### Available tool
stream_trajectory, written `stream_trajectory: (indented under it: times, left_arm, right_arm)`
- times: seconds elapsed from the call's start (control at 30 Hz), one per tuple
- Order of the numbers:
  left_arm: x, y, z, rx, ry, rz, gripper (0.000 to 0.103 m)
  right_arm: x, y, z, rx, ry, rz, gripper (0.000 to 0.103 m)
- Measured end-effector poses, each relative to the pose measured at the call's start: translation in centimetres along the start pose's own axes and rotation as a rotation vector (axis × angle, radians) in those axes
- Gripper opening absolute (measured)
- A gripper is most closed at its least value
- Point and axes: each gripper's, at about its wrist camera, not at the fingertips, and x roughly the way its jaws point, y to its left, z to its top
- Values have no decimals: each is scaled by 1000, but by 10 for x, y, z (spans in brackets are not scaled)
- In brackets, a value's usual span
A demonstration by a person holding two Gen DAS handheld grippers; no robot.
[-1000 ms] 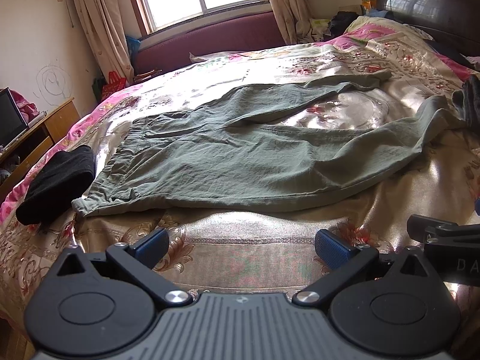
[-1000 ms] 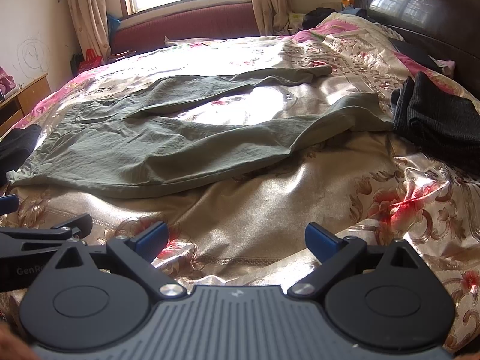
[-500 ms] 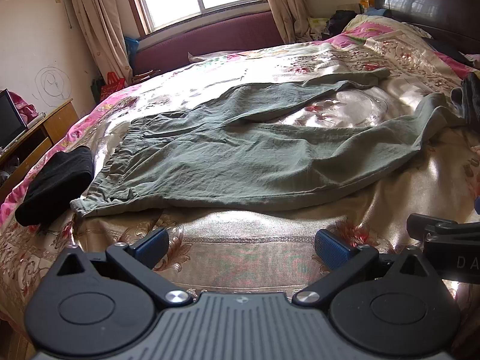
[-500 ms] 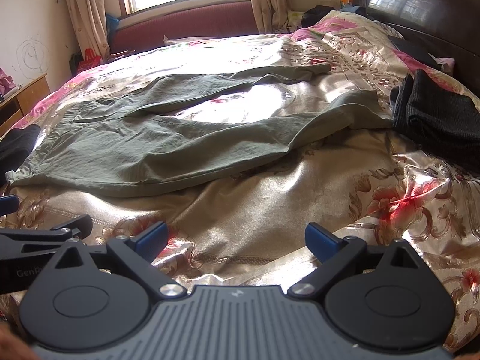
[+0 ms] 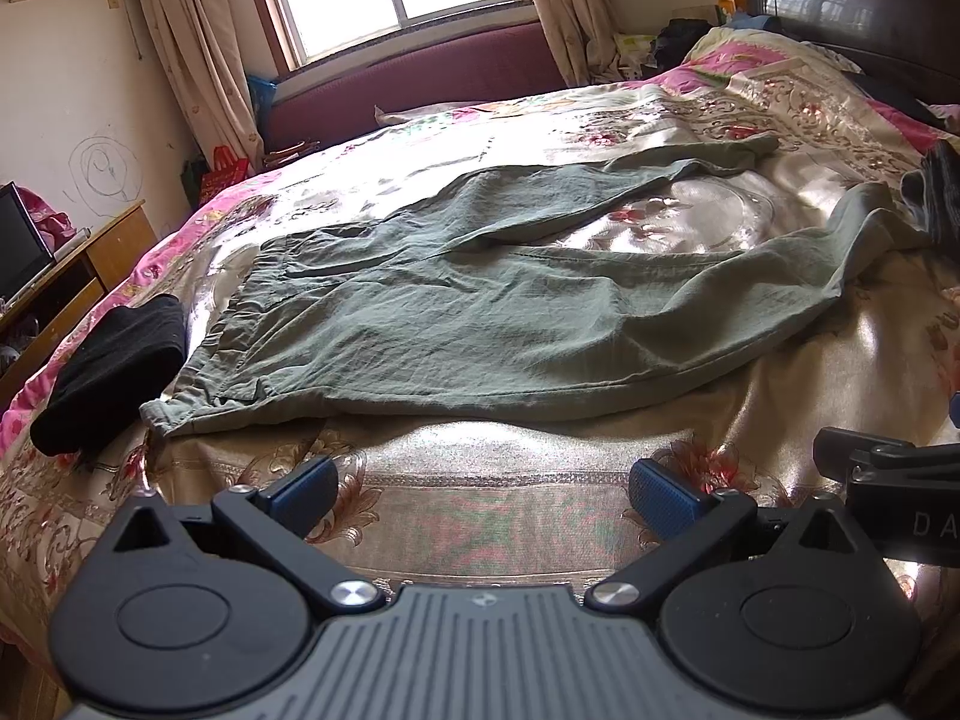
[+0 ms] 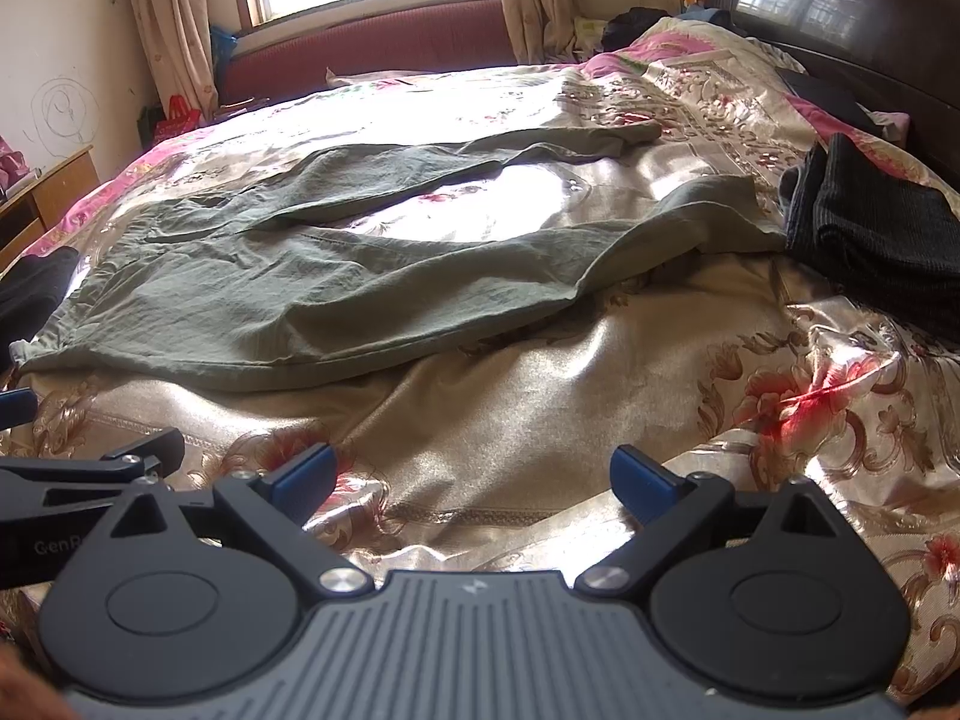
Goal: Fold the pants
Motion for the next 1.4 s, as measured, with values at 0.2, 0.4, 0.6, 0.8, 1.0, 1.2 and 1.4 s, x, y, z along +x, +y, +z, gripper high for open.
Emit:
stream_trajectory:
  times: [0.2, 0.4, 0.6, 0.8, 1.0, 1.2, 1.4]
  left_arm:
    - [0, 0, 0, 0, 0, 0, 103]
    - [0, -1, 0, 0, 2, 0, 103]
    - [2, -1, -1, -1, 8, -4, 103]
    - [2, -1, -1, -1, 7, -4, 103]
    - [3, 0, 0, -13, -1, -14, 103]
    - [3, 2, 2, -19, -5, -15, 103]
    - [4, 2, 3, -18, -9, -13, 103]
  right_arm:
    - [0, 0, 0, 1, 1, 0, 97]
    - [0, 0, 0, 1, 3, 0, 97]
    - [2, -1, -1, 2, 7, 0, 97]
    - [2, -1, -1, 3, 8, 0, 97]
    - [-2, 1, 3, -12, -7, -17, 97]
    - [-9, 7, 9, -49, -49, -43, 97]
    - [-10, 9, 11, -60, -55, -50, 97]
